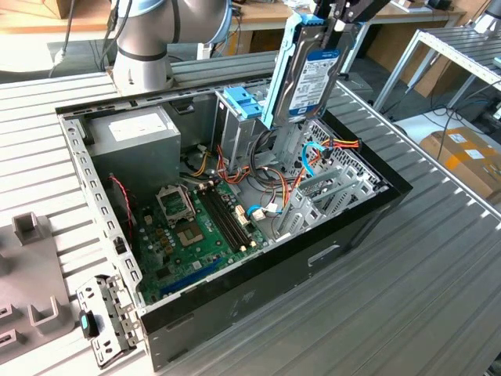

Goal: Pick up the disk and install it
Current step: 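Pick up the disk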

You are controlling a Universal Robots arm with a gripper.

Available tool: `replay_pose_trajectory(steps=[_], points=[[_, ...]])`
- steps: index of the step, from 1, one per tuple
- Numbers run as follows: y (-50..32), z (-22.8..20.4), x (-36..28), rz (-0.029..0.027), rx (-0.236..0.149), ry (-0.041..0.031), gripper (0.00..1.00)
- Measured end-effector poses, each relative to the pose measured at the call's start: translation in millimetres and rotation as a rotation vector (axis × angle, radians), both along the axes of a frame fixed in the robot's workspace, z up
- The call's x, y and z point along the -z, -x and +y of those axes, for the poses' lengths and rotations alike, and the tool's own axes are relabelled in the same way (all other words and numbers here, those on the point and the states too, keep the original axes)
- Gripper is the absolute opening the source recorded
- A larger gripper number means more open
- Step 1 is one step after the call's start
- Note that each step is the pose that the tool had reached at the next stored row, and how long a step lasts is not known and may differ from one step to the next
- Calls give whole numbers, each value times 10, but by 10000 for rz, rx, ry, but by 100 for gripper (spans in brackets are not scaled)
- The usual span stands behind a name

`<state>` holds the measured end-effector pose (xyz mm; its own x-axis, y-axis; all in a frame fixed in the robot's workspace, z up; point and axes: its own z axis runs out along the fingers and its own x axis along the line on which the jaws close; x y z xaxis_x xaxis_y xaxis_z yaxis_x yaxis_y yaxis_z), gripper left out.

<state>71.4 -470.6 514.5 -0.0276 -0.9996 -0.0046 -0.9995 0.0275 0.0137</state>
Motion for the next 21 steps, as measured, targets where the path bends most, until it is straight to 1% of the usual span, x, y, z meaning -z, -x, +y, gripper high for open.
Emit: replay_pose_trajectory(steps=[1, 3, 5, 7, 9, 11, 12, 14, 15, 16, 17, 21], points=[[-1, -26, 0, 0, 2, 0, 35], [-4, -133, 1, 0, 8, 0, 35], [-6, -219, 2, 0, 13, 1, 35], [-6, -270, 3, 0, 15, 2, 35], [-6, -355, 4, 0, 18, 3, 35], [-7, -422, 4, 0, 18, 15, 35], [-7, -463, 5, 0, 18, 26, 35], [-7, -516, 6, 0, 18, 43, 35], [-7, -590, 8, 0, 18, 68, 35], [-7, -627, 8, 0, 19, 80, 35], [-7, -662, 9, 0, 19, 92, 35], [-7, -757, 13, 0, 19, 115, 35]])
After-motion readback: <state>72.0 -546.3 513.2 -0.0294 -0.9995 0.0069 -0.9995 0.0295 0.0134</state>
